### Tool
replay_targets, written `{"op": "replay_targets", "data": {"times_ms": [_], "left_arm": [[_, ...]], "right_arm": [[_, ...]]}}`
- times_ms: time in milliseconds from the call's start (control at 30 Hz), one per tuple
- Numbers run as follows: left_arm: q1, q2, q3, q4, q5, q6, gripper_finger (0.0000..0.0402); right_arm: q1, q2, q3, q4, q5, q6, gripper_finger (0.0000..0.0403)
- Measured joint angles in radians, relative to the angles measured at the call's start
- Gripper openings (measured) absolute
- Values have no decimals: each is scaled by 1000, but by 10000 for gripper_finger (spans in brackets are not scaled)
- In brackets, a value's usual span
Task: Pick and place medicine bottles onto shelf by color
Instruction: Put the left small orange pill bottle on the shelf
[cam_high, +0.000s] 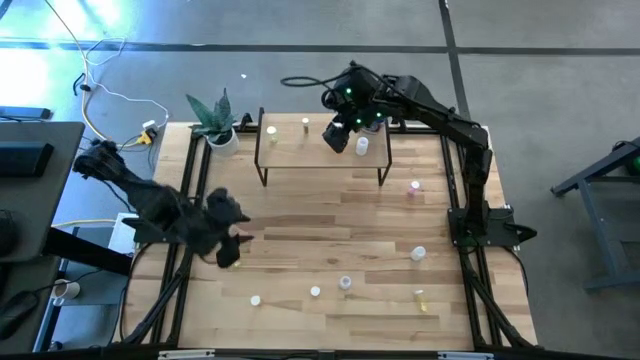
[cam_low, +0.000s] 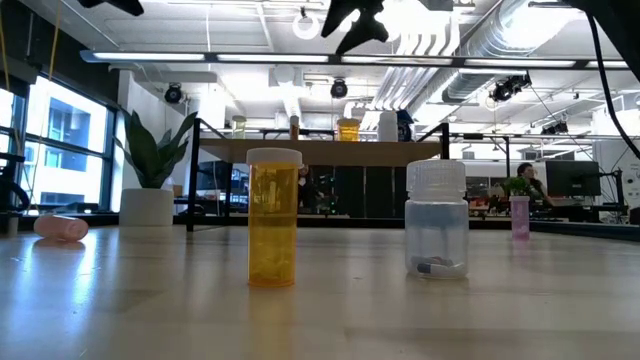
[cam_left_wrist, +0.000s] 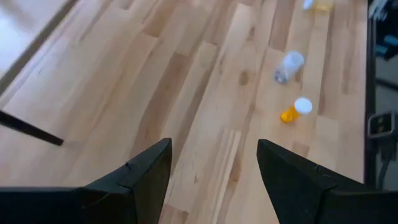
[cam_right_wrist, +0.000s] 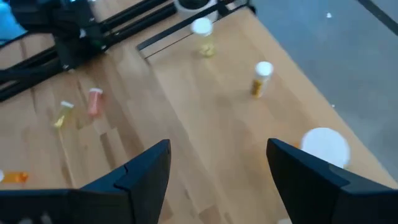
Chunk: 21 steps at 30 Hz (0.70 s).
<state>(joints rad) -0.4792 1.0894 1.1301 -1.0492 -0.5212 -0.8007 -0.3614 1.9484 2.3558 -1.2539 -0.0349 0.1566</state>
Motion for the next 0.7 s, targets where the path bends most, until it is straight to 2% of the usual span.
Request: {"op": "replay_targets", "data": {"times_ms": [367,700], "left_arm": [[-179,240,0,7,-4,-87,227],[-303,345,0,46,17,-196,227]], "right_arm": [[51,0,0,-29,0,35,256],[81,0,-1,-52,0,56,256]]}}
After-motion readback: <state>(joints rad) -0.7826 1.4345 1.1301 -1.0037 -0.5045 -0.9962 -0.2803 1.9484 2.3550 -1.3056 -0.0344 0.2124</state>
